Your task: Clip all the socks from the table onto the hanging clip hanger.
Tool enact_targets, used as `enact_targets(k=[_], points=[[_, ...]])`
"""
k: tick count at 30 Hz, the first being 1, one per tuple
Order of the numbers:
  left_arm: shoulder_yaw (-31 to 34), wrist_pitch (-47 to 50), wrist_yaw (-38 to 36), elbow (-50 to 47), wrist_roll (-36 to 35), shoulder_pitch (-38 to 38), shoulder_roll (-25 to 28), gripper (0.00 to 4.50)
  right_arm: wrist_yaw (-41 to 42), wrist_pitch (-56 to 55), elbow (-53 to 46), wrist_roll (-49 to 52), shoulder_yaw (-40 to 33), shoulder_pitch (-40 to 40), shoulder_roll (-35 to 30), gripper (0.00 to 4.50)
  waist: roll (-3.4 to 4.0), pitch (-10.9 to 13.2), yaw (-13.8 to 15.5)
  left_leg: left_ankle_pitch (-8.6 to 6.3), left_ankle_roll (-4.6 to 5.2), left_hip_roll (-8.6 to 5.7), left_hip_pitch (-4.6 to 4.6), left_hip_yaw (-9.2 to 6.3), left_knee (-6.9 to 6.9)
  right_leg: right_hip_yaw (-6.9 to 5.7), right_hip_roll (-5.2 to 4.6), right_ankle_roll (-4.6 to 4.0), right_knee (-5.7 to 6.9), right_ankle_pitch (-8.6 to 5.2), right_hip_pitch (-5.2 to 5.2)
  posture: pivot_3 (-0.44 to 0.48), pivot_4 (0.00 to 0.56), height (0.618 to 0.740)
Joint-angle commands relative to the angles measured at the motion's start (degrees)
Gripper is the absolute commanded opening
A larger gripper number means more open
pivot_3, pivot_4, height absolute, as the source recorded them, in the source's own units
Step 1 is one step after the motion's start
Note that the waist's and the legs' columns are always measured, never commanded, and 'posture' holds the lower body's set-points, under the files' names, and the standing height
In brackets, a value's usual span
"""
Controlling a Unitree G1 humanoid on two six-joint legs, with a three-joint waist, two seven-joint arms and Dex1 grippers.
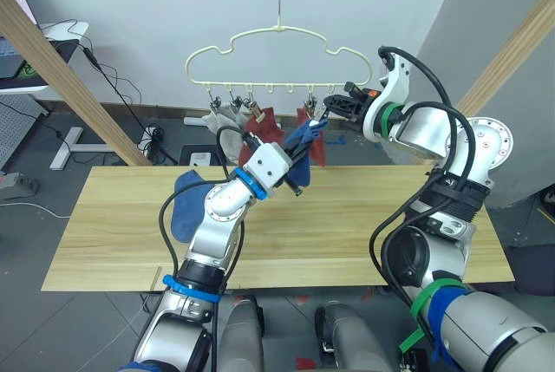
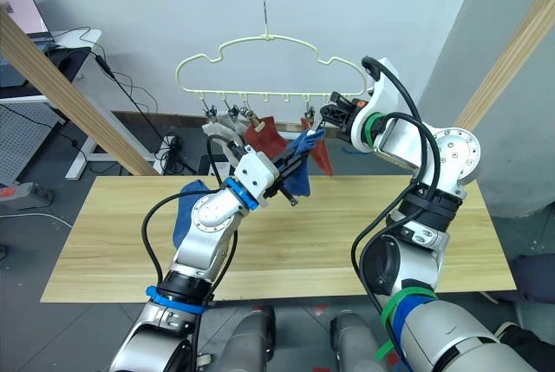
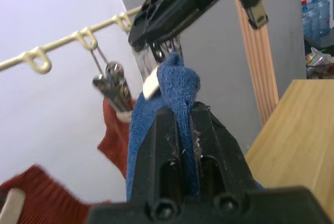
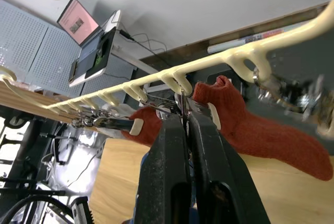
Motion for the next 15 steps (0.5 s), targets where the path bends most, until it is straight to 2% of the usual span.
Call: enact_targets(k=[1, 4, 5, 6, 9, 12, 15], points=[[-0.34, -1.94, 1.56, 0.47, 0.53, -2.34, -1.45, 0.01, -0.38, 1.04, -1.92, 0.72, -0.51, -0.28, 0.41, 0.0, 0.0, 0.0, 0.02, 0.0, 0.0, 0.0, -0.01, -0.01, 0.0, -0.01, 0.0, 0.0, -0.01, 0.0, 0.0, 0.008, 0.23, 0.74], [-0.62, -2.17, 1.32, 0.55, 0.36, -2.66, -1.83, 0.01, -0.06, 0.92, -2.15, 0.87, -0.34, -0.06, 0.29, 0.0, 0.0, 0.0, -0.05, 0.0, 0.0, 0.0, -0.02, 0.0, -0.08, -0.01, 0.0, 0.0, -0.08, 0.0, 0.0, 0.008, 0.231, 0.74], [-0.74, -2.06, 0.99, 0.34, 0.19, -2.54, -1.81, 0.0, 0.31, 0.64, -2.2, 0.92, 0.01, 0.1, -0.01, 0.5, 0.0, 0.0, -0.05, 0.0, 0.0, 0.01, -0.02, 0.0, -0.12, -0.01, 0.0, 0.0, -0.11, 0.0, 0.0, 0.007, 0.23, 0.74], [-0.8, -1.97, 0.77, 0.19, 0.09, -2.44, -1.79, 0.0, 0.56, 0.45, -2.22, 0.95, 0.27, 0.2, -0.22, 0.72, 0.0, 0.0, -0.05, 0.0, 0.0, 0.01, -0.02, -0.01, -0.15, -0.02, 0.0, 0.0, -0.14, 0.0, 0.0, 0.007, 0.23, 0.74], [-0.89, -1.5, -0.2, -0.13, -0.45, -1.9, -1.58, 0.0, 1.68, -0.33, -2.58, 0.98, 1.34, 0.8, -1.27, 1.97, 0.0, 0.0, -0.05, 0.0, 0.0, 0.01, -0.02, -0.01, -0.23, -0.02, 0.01, -0.01, -0.21, 0.0, 0.0, 0.005, 0.23, 0.74], [-1.02, -1.51, -0.42, 0.0, -0.38, -1.94, -1.52, 0.0, 3.08, -1.08, -3.75, 1.57, 2.13, 1.29, -2.45, 2.95, 0.0, 0.0, -0.05, 0.0, 0.0, 0.01, -0.02, 0.01, -0.25, -0.01, 0.0, -0.01, -0.23, 0.01, 0.0, 0.003, 0.229, 0.74], [-1.27, -1.1, -0.23, 0.81, 0.2, -2.48, -1.55, 0.0, 7.11, -3.06, -7.23, 1.68, 7.27, 3.71, -6.57, 4.09, 0.0, 0.0, -0.01, 0.0, 0.0, 0.0, -0.02, 0.01, -0.25, -0.01, 0.0, -0.01, -0.24, 0.0, 0.0, -0.001, 0.228, 0.74]])
